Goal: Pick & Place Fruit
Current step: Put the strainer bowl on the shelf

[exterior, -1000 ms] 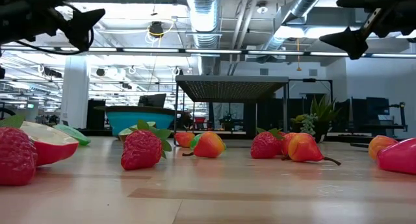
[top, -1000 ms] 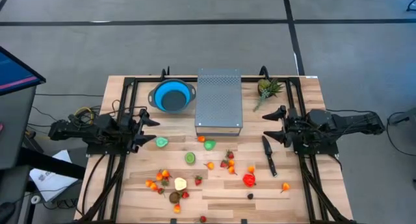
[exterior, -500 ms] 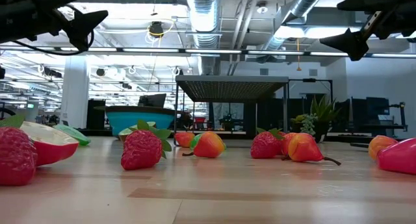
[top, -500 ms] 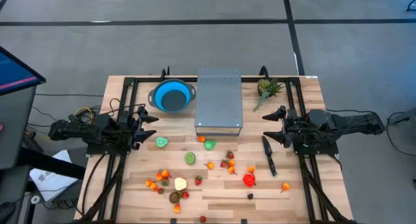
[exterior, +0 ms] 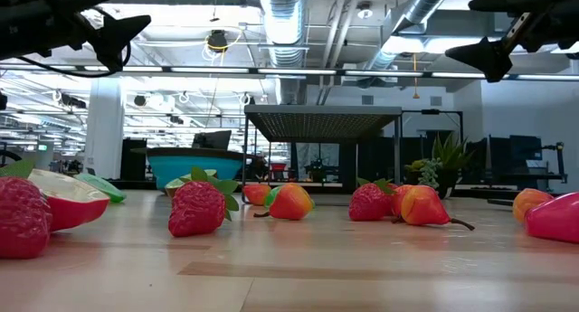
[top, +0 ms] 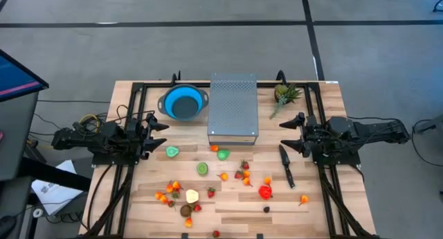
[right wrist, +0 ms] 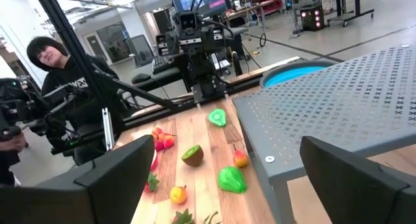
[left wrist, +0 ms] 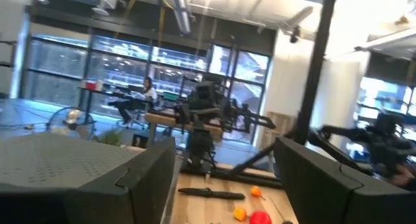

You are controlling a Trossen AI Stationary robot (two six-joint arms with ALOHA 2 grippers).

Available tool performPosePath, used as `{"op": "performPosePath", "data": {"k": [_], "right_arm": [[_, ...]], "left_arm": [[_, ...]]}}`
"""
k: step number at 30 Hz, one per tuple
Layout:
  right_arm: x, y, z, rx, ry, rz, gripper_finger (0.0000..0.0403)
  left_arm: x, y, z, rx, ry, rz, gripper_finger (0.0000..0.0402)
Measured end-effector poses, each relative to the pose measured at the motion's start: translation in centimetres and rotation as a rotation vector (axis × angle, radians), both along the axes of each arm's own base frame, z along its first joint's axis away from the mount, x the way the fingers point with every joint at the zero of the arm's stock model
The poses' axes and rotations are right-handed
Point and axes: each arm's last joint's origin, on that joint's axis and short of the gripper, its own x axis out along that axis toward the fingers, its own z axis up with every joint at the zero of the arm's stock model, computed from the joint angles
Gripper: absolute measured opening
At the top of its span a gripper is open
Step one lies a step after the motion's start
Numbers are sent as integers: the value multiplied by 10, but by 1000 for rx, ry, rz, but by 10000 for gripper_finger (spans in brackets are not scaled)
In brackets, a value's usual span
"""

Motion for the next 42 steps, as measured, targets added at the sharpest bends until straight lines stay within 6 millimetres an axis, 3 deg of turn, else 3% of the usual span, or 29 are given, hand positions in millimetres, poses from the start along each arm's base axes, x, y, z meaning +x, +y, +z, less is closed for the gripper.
{"op": "performPosePath", "data": {"k": [6, 12, 19, 30, 42], "right_arm": [[0, 2, 1, -57, -4, 11, 327], [0, 4, 5, -99, -44, 28, 297], [0, 5, 5, -105, -43, 39, 292], [0, 5, 3, -106, -28, 40, 292], [-1, 5, -2, -113, 21, 43, 292]], "left_arm": [[-2, 2, 4, -161, -58, 6, 254], [6, 1, 11, -166, 8, 12, 249], [29, 1, 26, -120, 160, 102, 216], [73, -1, 67, 31, 318, 195, 167], [86, 3, 63, 25, 697, 381, 124]]}}
